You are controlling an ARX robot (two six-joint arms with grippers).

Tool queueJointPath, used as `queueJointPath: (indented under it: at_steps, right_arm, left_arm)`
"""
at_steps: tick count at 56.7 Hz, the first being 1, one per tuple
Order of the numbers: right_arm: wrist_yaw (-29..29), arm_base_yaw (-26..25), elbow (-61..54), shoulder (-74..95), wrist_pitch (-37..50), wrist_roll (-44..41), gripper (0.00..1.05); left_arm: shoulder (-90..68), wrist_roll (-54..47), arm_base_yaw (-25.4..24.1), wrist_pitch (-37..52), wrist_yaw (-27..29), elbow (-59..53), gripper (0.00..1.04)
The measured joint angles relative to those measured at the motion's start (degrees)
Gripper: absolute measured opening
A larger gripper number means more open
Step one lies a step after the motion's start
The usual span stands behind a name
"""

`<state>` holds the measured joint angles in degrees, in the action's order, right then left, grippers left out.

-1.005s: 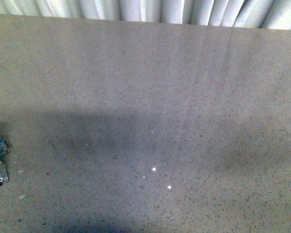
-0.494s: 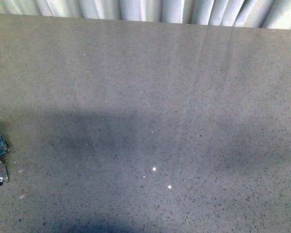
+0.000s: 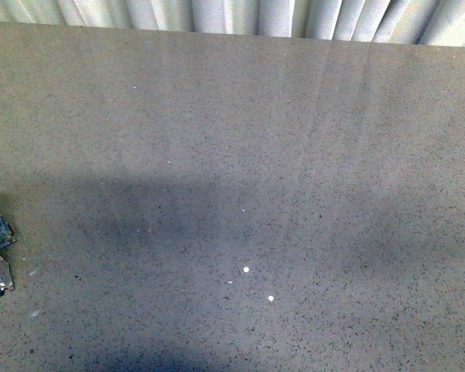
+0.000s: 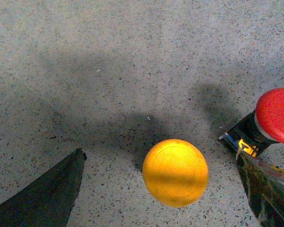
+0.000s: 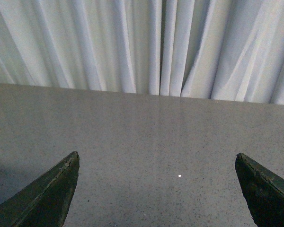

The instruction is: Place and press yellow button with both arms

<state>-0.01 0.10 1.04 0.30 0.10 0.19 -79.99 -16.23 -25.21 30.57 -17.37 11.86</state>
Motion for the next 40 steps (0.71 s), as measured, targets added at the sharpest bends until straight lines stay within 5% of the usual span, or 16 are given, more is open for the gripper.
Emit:
queueJointPath:
  at_steps: [40]
  right_arm:
    - [0.0,0.0,0.0,0.0,0.0,0.0,0.96]
  left_arm:
    - [-6.6,0.7,-0.1,2.6,1.2,3.0,0.96]
